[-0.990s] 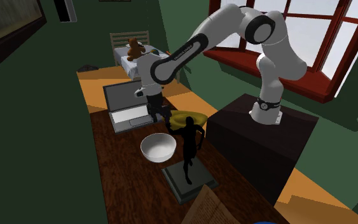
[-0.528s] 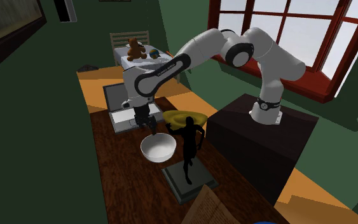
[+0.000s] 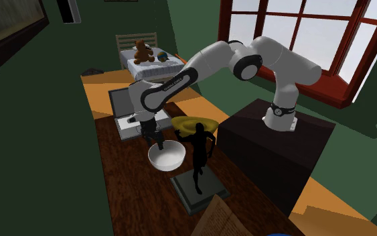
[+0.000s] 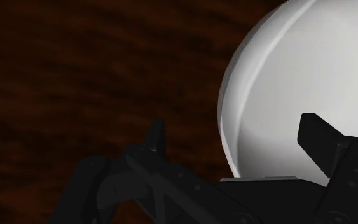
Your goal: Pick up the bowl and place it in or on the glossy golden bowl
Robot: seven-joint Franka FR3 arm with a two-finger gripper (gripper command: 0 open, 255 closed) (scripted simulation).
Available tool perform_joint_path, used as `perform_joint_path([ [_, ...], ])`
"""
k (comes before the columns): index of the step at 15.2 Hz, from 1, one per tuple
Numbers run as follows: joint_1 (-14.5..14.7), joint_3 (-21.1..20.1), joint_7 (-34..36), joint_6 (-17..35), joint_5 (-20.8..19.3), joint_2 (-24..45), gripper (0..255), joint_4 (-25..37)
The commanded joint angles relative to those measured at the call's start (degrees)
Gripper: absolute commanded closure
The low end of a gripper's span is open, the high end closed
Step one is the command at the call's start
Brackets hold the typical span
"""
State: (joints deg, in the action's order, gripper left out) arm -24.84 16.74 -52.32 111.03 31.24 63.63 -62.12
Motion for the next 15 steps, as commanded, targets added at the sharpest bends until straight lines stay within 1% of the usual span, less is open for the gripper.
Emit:
perform_joint_path([
  [1,0.1,-0.17,-0.07,0.73,0.17,0.63,0,-0.04],
  [8,0.09,-0.17,-0.07,0.71,0.17,0.64,0,-0.02],
  [9,0.09,-0.17,-0.07,0.71,0.17,0.64,255,-0.02],
  [15,0.09,-0.17,-0.06,0.71,0.17,0.65,255,-0.02],
])
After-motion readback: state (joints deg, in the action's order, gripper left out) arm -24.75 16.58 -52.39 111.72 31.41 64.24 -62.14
